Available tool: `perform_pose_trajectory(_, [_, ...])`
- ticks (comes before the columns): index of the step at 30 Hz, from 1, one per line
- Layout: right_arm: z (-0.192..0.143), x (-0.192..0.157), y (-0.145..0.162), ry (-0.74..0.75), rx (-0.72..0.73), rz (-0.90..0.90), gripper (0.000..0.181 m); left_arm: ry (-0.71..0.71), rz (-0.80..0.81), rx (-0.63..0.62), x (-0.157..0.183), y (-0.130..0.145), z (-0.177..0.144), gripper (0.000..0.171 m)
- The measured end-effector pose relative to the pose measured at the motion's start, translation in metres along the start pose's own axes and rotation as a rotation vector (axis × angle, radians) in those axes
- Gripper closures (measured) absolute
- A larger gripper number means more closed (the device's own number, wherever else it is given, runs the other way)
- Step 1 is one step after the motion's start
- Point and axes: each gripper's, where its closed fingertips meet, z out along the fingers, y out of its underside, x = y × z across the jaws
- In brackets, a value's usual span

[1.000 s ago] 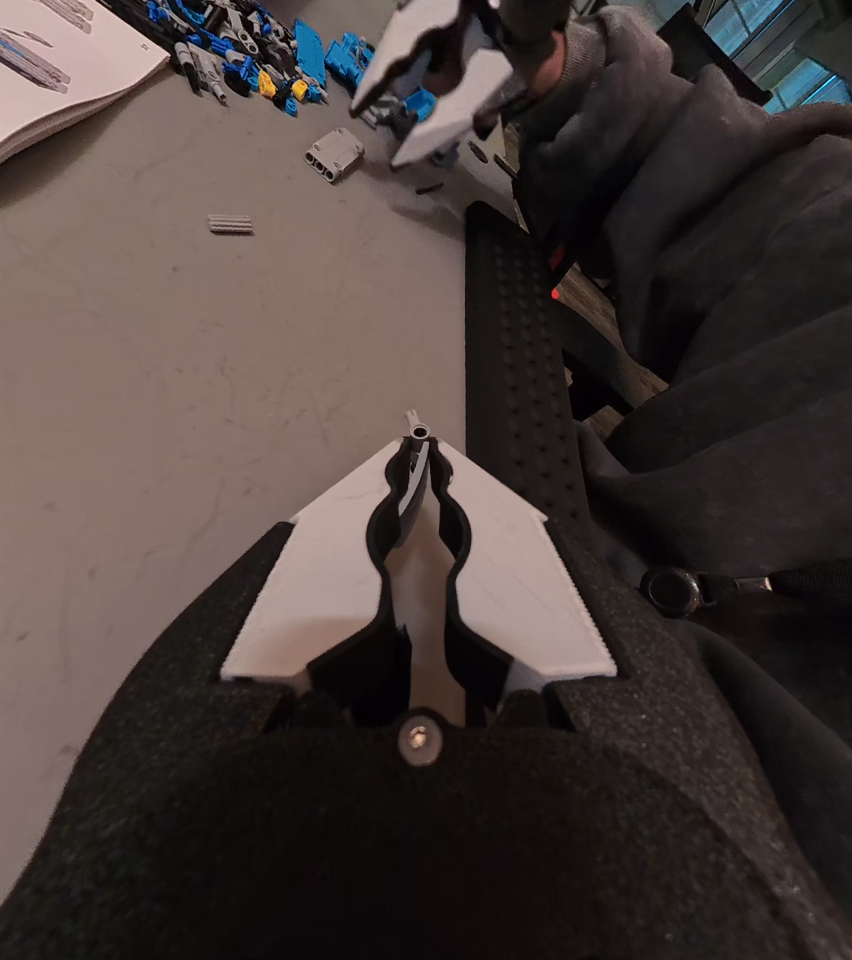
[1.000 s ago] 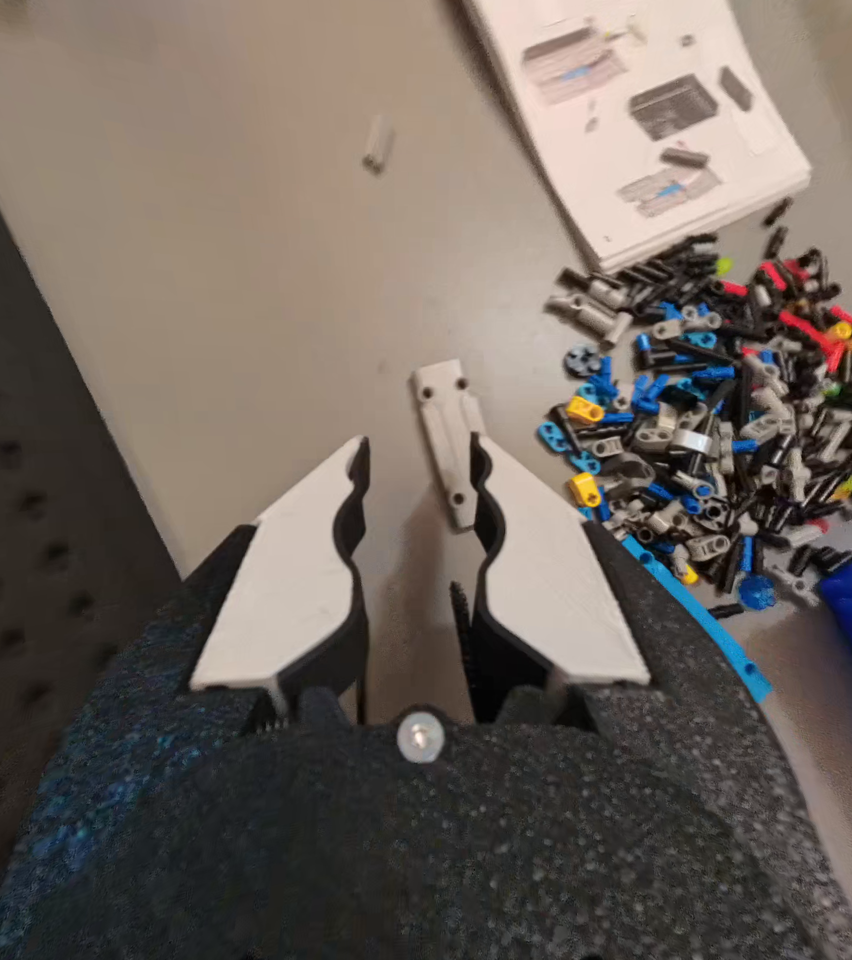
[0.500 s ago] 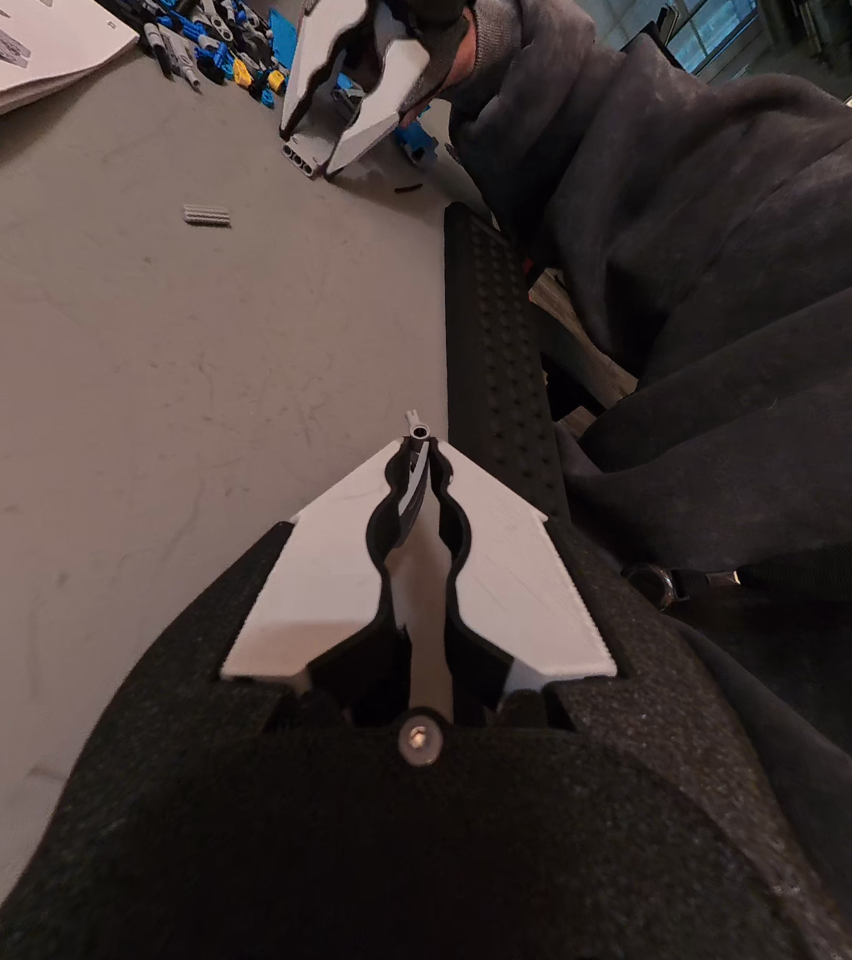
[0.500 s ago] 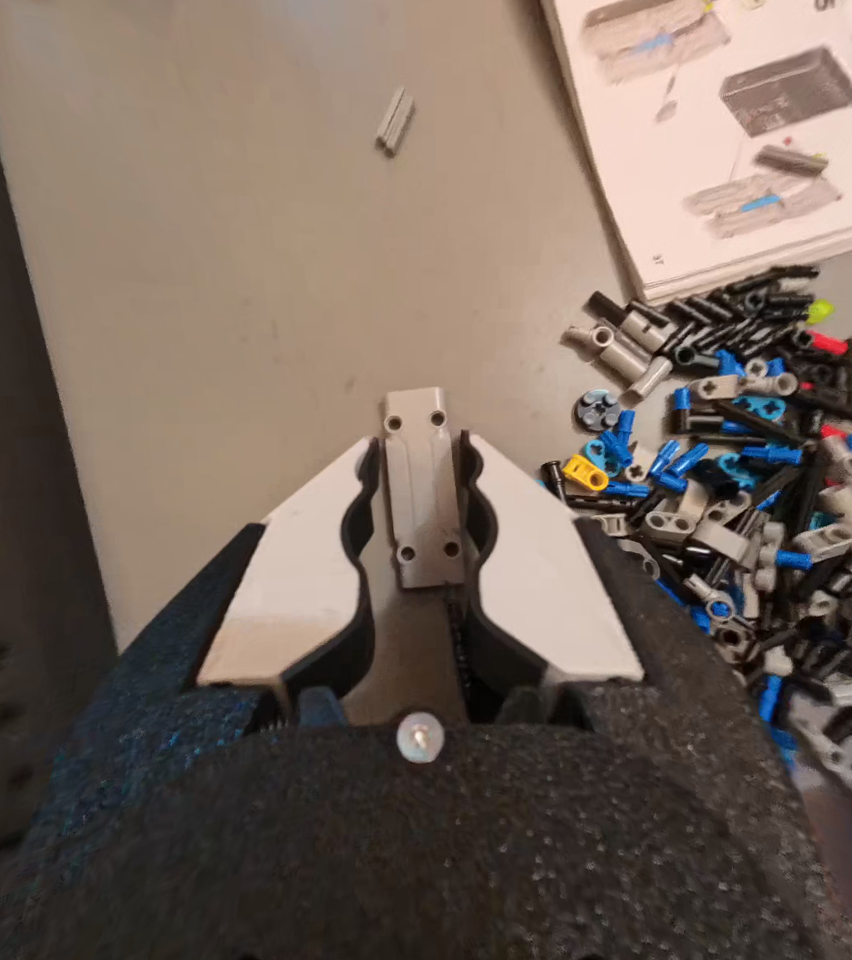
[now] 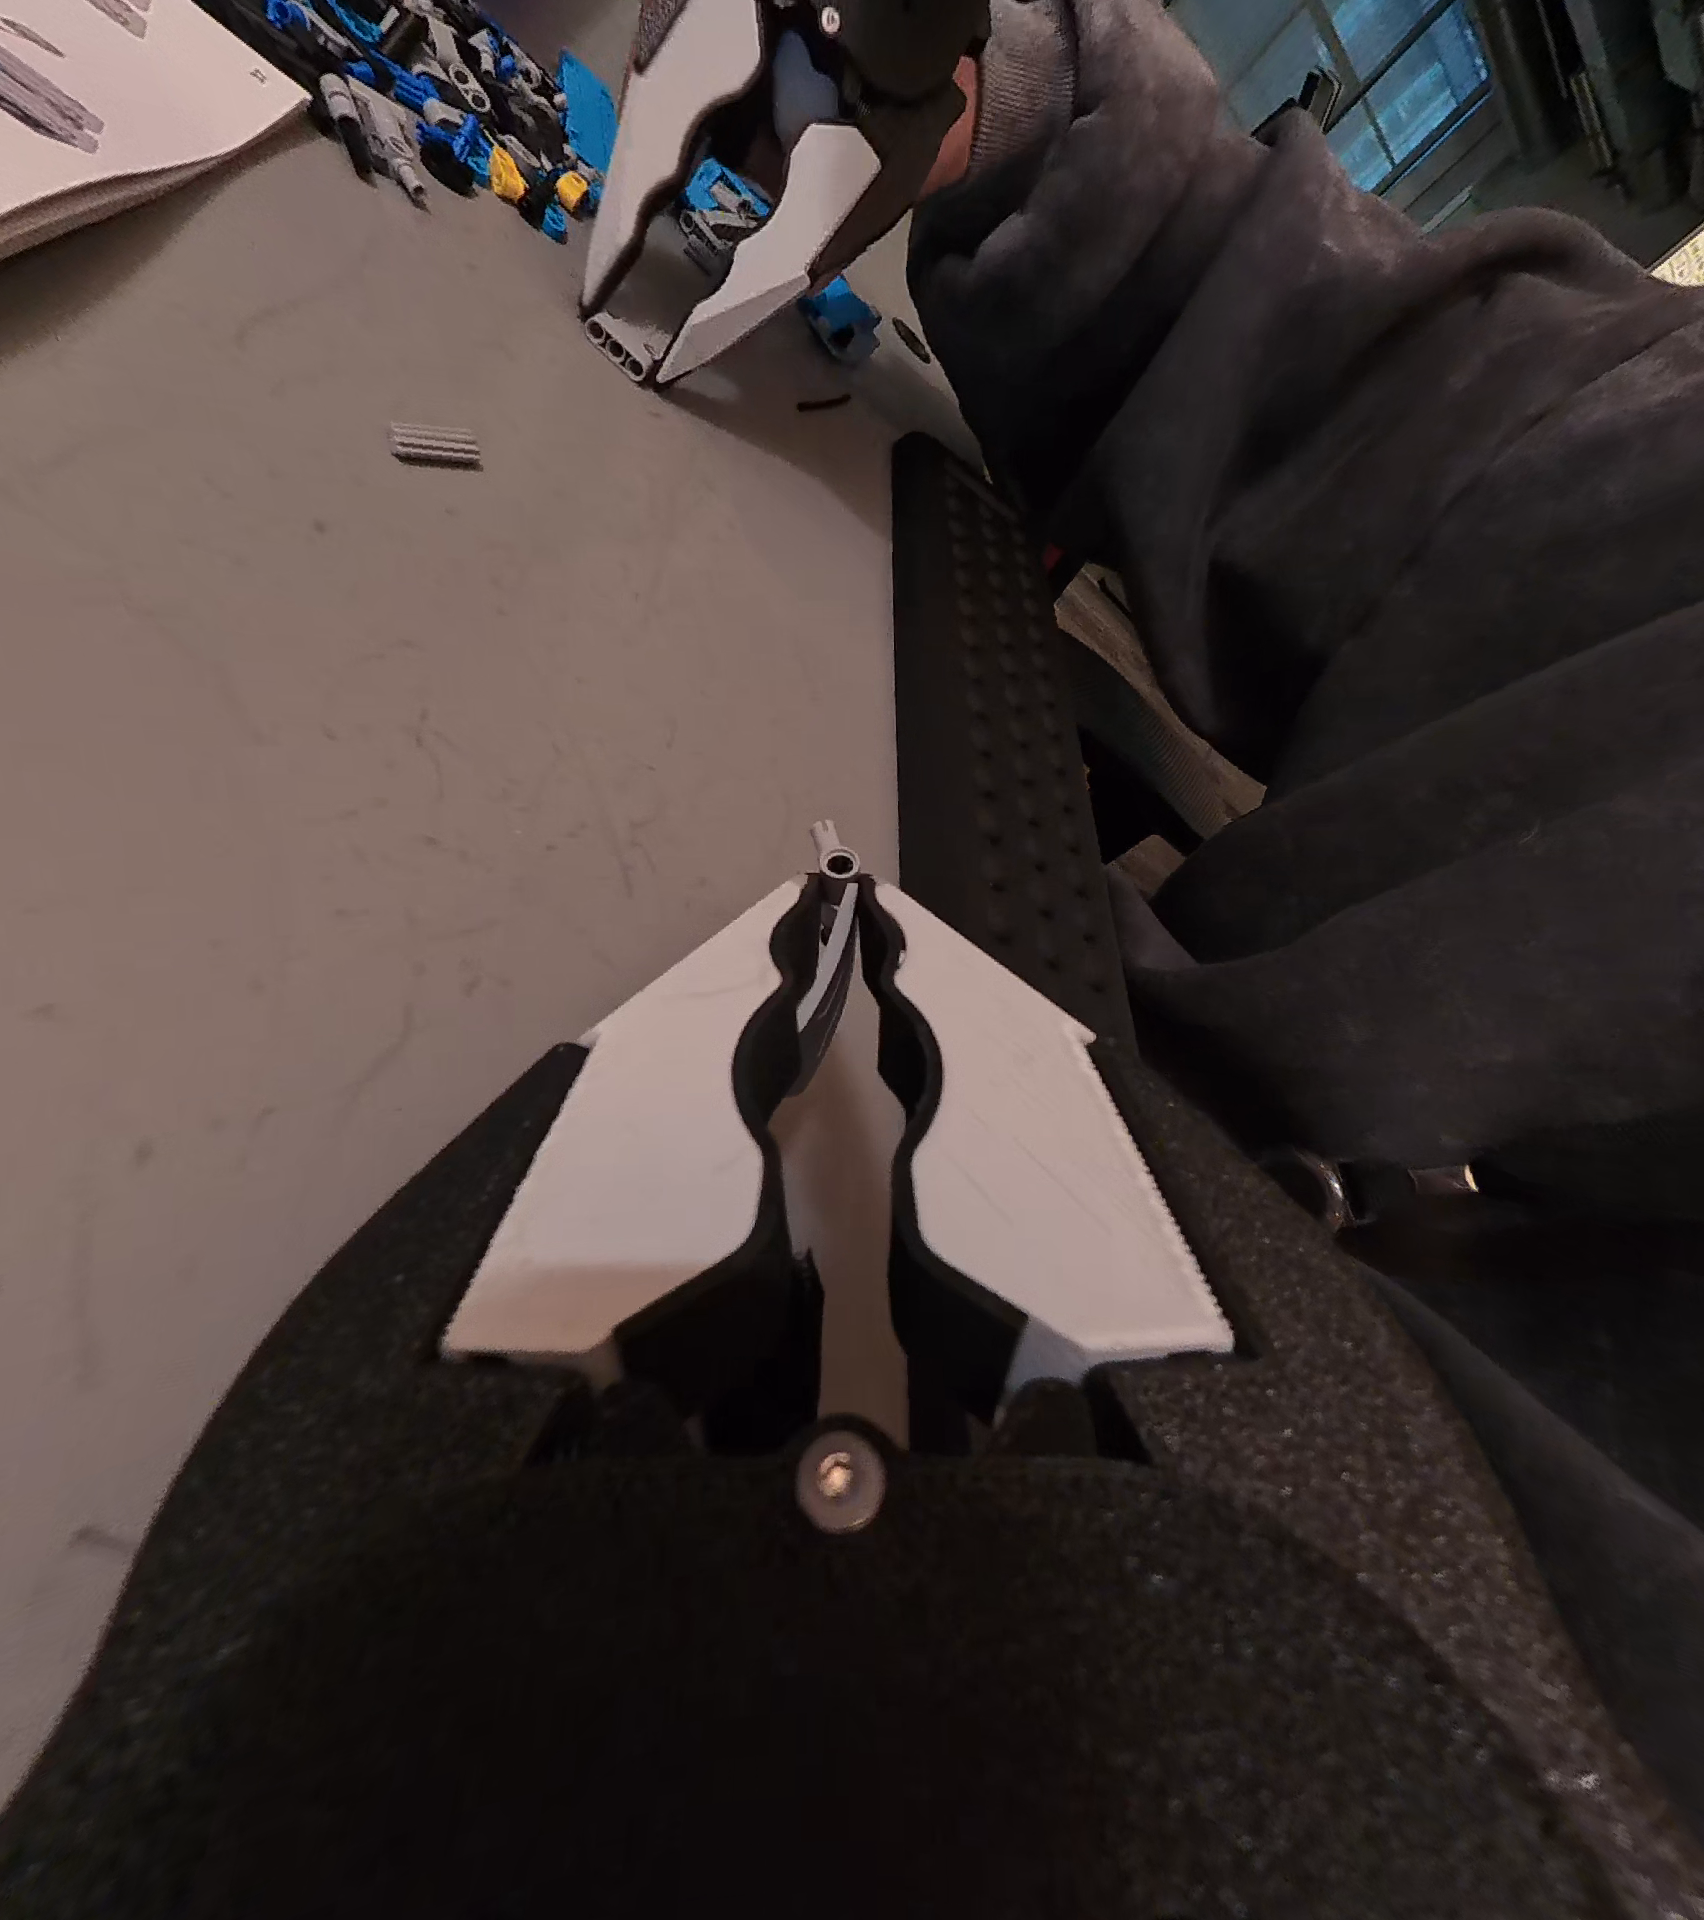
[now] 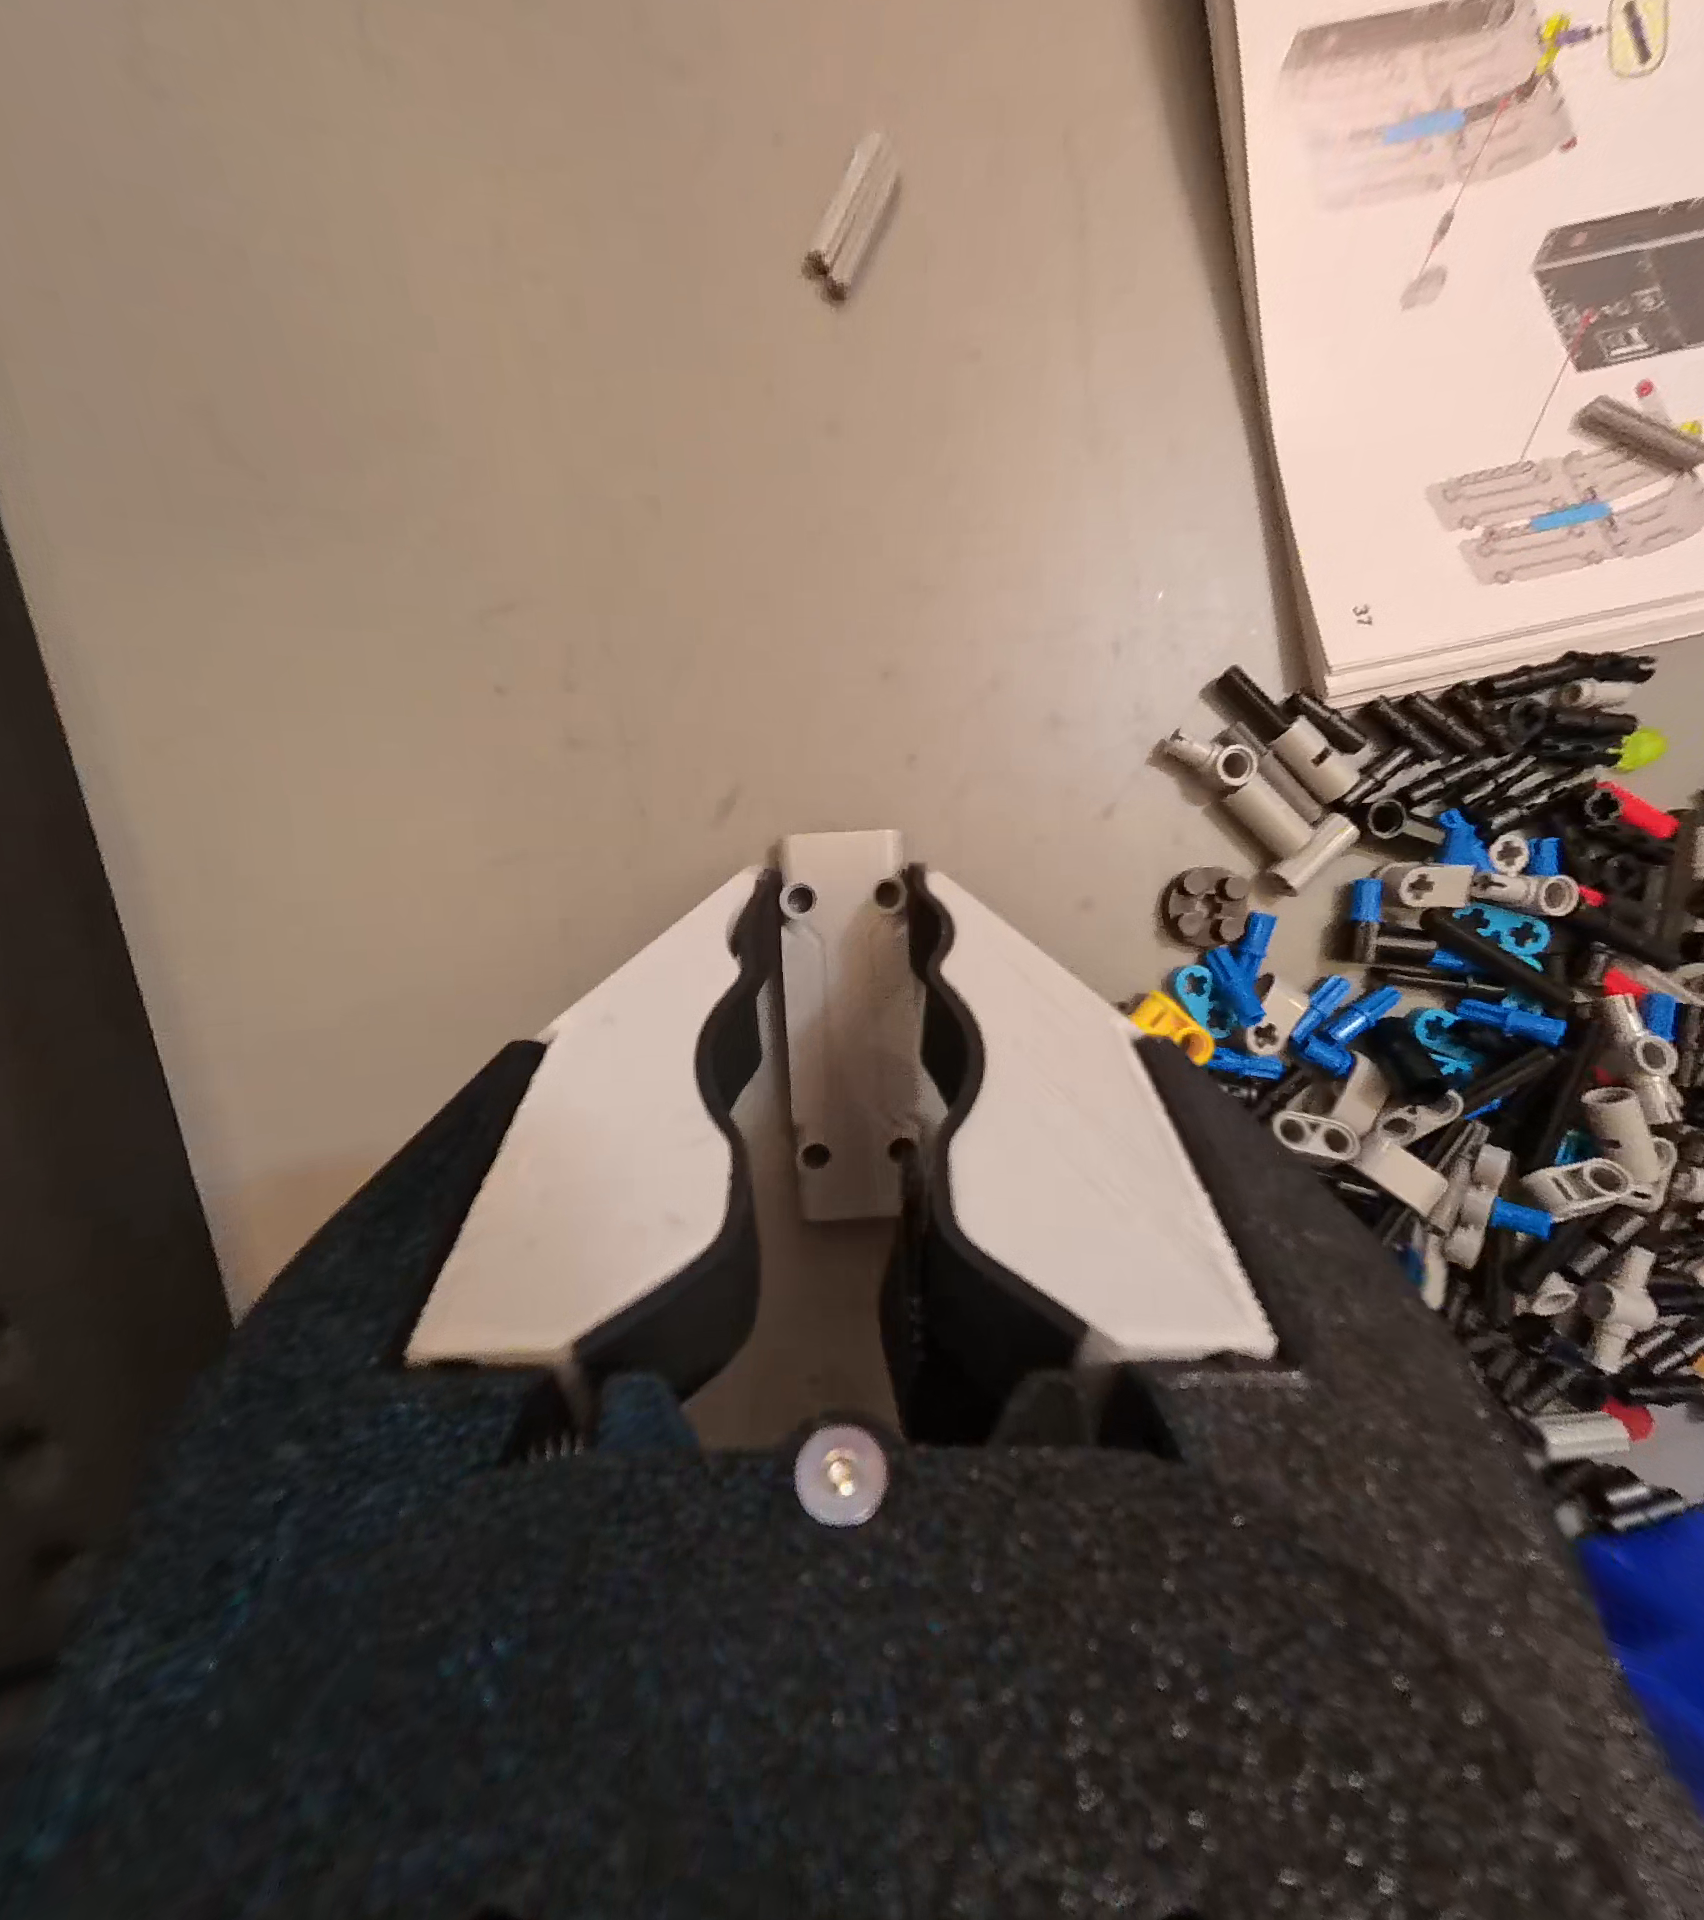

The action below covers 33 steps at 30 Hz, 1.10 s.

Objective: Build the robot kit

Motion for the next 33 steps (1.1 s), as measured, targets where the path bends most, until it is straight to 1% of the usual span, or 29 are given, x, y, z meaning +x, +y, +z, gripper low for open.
perform_pose_trajectory(3, [0.001,-0.001,-0.002,-0.021,0.048,0.022,0.158,0.006,0.007,-0.002,0.002,0.000,0.001,0.166])
perform_pose_trajectory(5, [0.002,0.000,-0.004,-0.029,0.055,0.042,0.159,0.008,0.008,0.003,0.003,-0.001,0.001,0.166])
perform_pose_trajectory(6, [0.003,0.000,-0.007,-0.006,0.051,0.021,0.159,0.008,0.006,0.008,0.003,-0.002,0.001,0.166])
perform_pose_trajectory(7, [0.004,-0.003,-0.017,0.024,0.058,-0.017,0.159,0.007,0.004,0.016,0.003,-0.003,0.000,0.166])
perform_pose_trajectory(8, [0.005,-0.012,-0.038,0.034,0.098,-0.062,0.159,0.007,-0.002,0.029,0.002,-0.005,-0.001,0.166])
perform_pose_trajectory(10, [0.007,-0.040,-0.095,0.084,0.184,-0.196,0.159,0.033,-0.033,0.056,0.002,-0.008,-0.003,0.167])
perform_pose_trajectory(11, [0.013,-0.058,-0.120,0.116,0.201,-0.288,0.159,0.048,-0.053,0.067,0.002,-0.010,-0.005,0.167])
perform_pose_trajectory(12, [0.022,-0.071,-0.140,0.181,0.195,-0.400,0.159,0.054,-0.074,0.072,0.000,-0.010,-0.005,0.167])
perform_pose_trajectory(14, [0.044,-0.084,-0.171,0.342,0.161,-0.563,0.159,0.069,-0.119,0.067,-0.003,-0.007,-0.004,0.167])
perform_pose_trajectory(15, [0.053,-0.090,-0.185,0.389,0.185,-0.595,0.160,0.075,-0.135,0.064,-0.004,-0.005,-0.003,0.167])
perform_pose_trajectory(17, [0.064,-0.097,-0.206,0.440,0.268,-0.575,0.160,0.081,-0.152,0.056,-0.005,-0.003,-0.001,0.167])
perform_pose_trajectory(19, [0.067,-0.102,-0.212,0.438,0.343,-0.533,0.160,0.091,-0.157,0.064,-0.005,-0.004,-0.003,0.168])
perform_pose_trajectory(21, [0.063,-0.105,-0.211,0.469,0.350,-0.581,0.160,0.121,-0.166,0.074,-0.001,-0.006,-0.005,0.167])
perform_pose_trajectory(22, [0.062,-0.107,-0.212,0.461,0.362,-0.585,0.160,0.132,-0.170,0.074,0.001,-0.006,-0.004,0.167])
perform_pose_trajectory(23, [0.064,-0.107,-0.211,0.435,0.370,-0.557,0.160,0.124,-0.173,0.068,-0.001,-0.005,-0.004,0.167])
perform_pose_trajectory(25, [0.066,-0.104,-0.207,0.434,0.369,-0.552,0.160,0.131,-0.180,0.067,-0.001,-0.005,-0.005,0.167])
perform_pose_trajectory(29, [0.057,-0.103,-0.210,0.404,0.427,-0.500,0.160,0.126,-0.188,0.071,-0.004,-0.006,-0.007,0.167])
perform_pose_trajectory(33, [0.063,-0.110,-0.211,0.378,0.415,-0.514,0.159,0.120,-0.178,0.051,-0.003,-0.003,-0.005,0.167])
